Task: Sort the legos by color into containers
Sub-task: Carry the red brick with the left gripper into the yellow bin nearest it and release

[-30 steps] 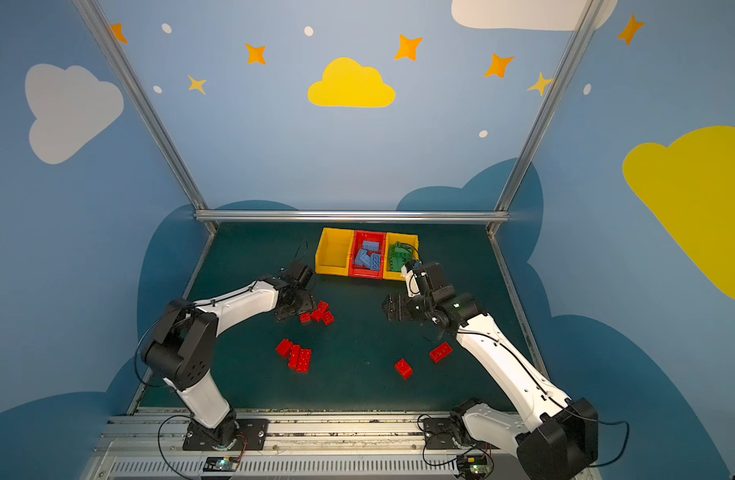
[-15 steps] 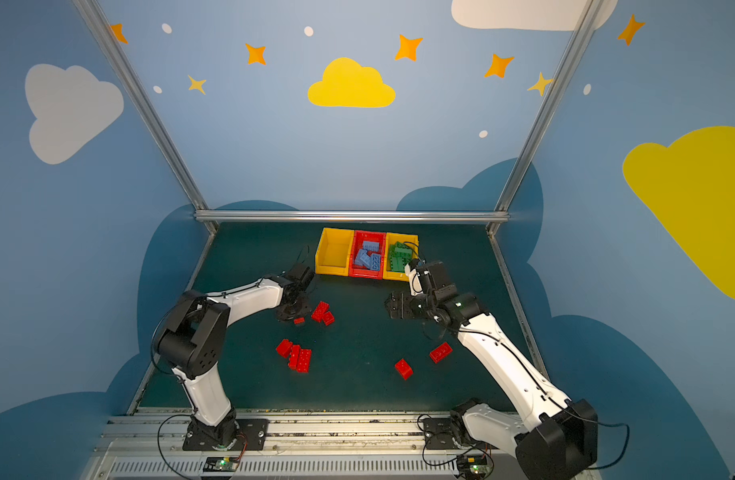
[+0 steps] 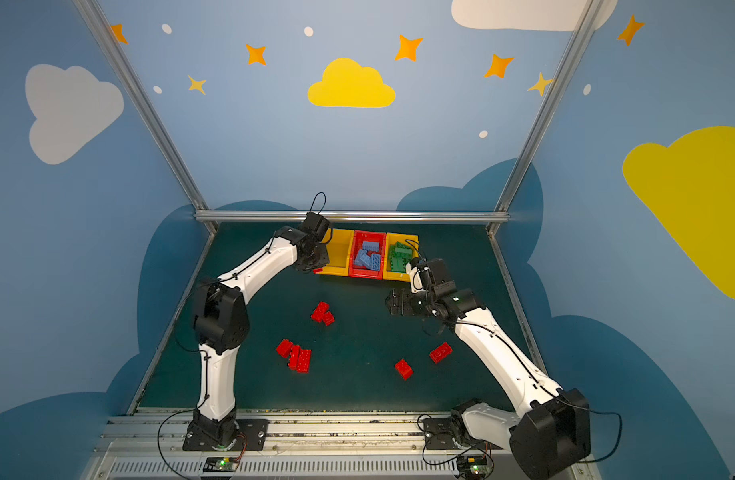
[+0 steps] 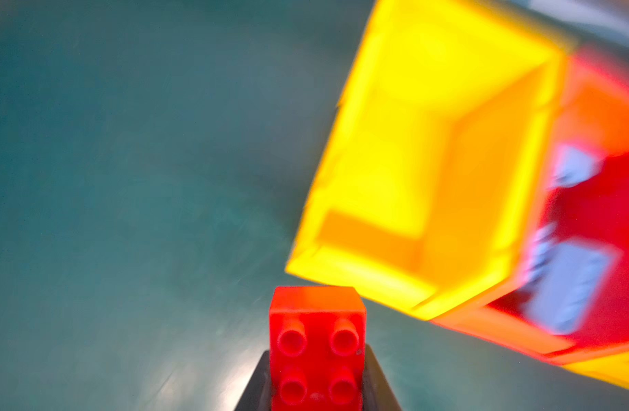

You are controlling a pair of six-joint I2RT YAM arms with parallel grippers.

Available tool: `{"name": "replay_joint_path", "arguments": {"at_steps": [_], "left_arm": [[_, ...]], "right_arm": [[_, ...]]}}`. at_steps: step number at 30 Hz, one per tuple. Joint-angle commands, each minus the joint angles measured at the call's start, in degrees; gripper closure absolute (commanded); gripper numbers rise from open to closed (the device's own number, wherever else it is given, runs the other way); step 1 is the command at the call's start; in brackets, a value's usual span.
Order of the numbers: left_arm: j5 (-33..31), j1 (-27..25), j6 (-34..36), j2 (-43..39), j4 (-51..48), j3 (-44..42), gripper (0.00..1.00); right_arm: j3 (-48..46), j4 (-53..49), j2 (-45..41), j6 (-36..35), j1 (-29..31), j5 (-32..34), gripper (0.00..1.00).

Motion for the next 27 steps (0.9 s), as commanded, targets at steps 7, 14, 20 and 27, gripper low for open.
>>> {"name": "replay_joint_path", "arguments": {"at_steps": [7,14,20,27], "left_arm": [[-1.6,0.6,7.2,25.6,-14.4,42.0,0.83],[1.7,2.2,7.3,26.9,-5.8,39.0,0.53],[7.8,2.0,7.4,24.5,-4.2,37.5,0.33],[7.2,-0.3,9.0,11.3,-3.1,22.8,0.31]], "right_arm": [[-0.2,2.9,2.7,2.2,-0.8,-2.6,0.09],[0.3,2.3,3.3,2.4,-1.4,-2.6,0.09],[1.1,1.9,3.4,2.2,-1.6,-3.1,0.09],[1.4,0.3,1.4,1.6,-1.1,-4.8,0.09]]}}
